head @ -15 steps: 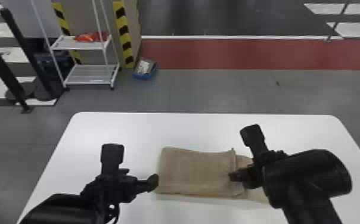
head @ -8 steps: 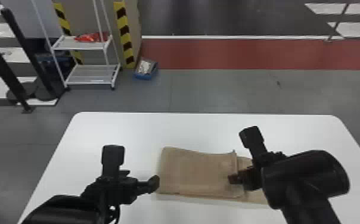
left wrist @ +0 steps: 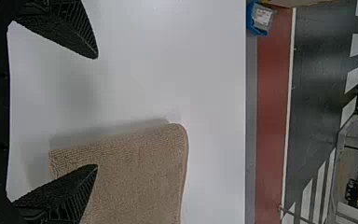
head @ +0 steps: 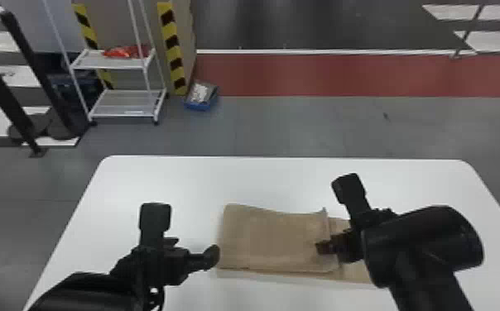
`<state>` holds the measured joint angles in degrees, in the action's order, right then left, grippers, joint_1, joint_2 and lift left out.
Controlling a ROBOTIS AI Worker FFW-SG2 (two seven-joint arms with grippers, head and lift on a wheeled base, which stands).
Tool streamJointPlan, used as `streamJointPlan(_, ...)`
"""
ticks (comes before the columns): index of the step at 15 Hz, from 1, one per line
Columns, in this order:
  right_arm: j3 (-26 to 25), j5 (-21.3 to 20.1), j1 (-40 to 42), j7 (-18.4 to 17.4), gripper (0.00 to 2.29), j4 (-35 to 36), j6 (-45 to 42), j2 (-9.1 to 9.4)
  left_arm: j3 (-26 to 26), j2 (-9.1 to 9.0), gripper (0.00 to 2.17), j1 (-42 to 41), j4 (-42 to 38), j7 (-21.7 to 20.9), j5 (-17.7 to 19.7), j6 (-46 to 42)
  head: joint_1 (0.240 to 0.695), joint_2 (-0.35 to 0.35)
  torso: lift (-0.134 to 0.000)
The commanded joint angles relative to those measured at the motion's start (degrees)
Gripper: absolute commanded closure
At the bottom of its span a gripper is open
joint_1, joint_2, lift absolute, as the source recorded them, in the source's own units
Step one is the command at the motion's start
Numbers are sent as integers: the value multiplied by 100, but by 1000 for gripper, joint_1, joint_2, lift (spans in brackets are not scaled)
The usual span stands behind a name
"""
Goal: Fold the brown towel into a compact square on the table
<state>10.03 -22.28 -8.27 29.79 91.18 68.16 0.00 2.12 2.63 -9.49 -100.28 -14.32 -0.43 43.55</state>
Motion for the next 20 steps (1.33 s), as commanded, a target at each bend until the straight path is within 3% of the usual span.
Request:
streamJointPlan(1,8,4,-25,0,886,-4,0,5,-1,1,43,0,0,0,-1,1,695,25,0)
streamJointPlan(4,26,4,-69,0,950,-13,0,5,-1,1,43,0,9,0,8,1,695,27,0)
streamJointPlan(7,26,-4,-69,0,1426,-13,53,5,-10,1,43,9,9,0,8,1,695,28,0)
streamJointPlan(12,-98,84,414,106,1426,857,229,5,-36,1,43,44,0,0,-1,1,695,34,0)
streamJointPlan(16,-546,128,731,431,1426,1877,633,5,-115,1,43,44,-44,-9,35,1,695,36,0)
streamJointPlan(18,-634,119,766,475,1426,1833,615,5,-106,1,43,62,-35,0,26,1,695,24,0)
streamJointPlan(20,-607,92,713,422,1423,1323,334,5,-63,1,43,79,-35,0,26,1,695,15,0)
